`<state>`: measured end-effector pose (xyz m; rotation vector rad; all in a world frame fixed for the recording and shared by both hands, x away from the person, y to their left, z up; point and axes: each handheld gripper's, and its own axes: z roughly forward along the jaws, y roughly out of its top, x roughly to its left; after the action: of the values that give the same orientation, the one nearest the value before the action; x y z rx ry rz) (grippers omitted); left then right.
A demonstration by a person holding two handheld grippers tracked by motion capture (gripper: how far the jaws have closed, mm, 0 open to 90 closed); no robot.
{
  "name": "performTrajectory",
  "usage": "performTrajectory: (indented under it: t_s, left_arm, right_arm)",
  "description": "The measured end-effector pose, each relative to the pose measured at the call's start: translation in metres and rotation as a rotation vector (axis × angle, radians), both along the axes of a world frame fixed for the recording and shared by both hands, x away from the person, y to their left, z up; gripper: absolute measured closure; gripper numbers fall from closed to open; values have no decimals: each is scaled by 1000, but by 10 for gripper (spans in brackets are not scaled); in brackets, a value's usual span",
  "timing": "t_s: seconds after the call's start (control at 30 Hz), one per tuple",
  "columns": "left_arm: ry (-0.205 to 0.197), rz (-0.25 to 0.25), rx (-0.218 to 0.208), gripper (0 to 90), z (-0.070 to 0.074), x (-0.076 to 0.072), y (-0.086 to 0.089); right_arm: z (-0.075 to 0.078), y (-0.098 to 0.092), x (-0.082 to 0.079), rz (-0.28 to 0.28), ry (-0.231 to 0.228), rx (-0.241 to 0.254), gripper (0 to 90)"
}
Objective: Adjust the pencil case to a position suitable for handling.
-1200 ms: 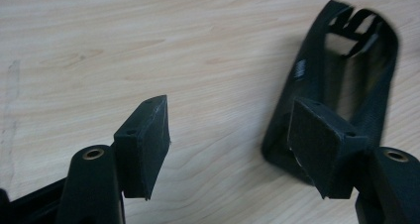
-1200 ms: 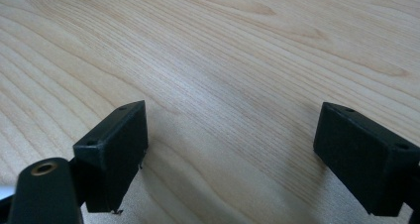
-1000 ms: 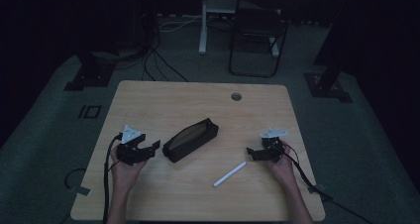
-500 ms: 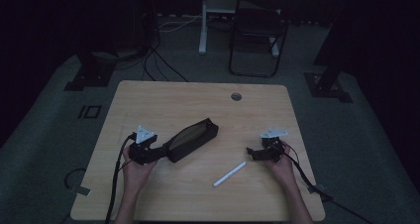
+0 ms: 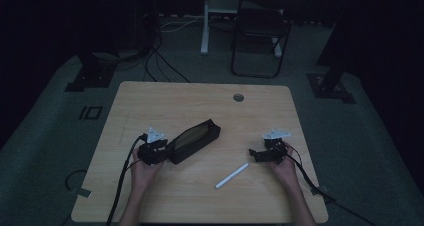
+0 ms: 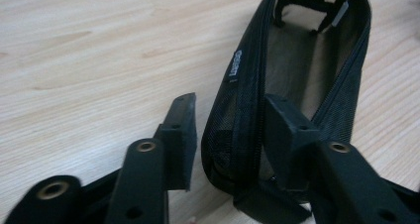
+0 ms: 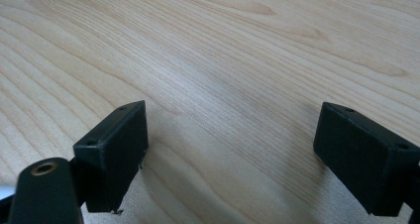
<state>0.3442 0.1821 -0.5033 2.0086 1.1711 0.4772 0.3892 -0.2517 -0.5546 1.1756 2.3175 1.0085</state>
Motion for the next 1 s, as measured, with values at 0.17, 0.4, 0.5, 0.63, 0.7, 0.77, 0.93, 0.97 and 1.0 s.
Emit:
performTrajectory:
  t_s: [0.17, 0.4, 0.5, 0.63, 0.7, 0.77, 0.93, 0.97, 1.0]
  left_arm:
    - [-8, -44, 2, 657, -1, 0, -4]
    - [-16, -139, 6, 668, -2, -1, -20]
    - [-19, -169, 14, 669, -1, -1, -25]
    - [-21, -206, 12, 671, -2, -1, -33]
    - [-23, -234, 14, 672, -2, -1, -37]
    - [-27, -257, 10, 675, -2, -1, -41]
    - [-27, -280, 17, 670, -2, -1, -48]
    - [-31, -282, 16, 667, -2, -1, -48]
    - [-31, -281, 16, 663, -3, 0, -48]
  right_arm:
    - [0, 0, 0, 0, 0, 0, 136]
    - [0, 0, 0, 0, 0, 0, 136]
    - [0, 0, 0, 0, 0, 0, 136]
    - [0, 0, 0, 0, 0, 0, 136]
    - [0, 0, 0, 0, 0, 0, 136]
    - [0, 0, 0, 0, 0, 0, 136]
    - [0, 0, 0, 0, 0, 0, 136]
    - [0, 0, 0, 0, 0, 0, 136]
    - [0, 0, 0, 1, 0, -1, 136]
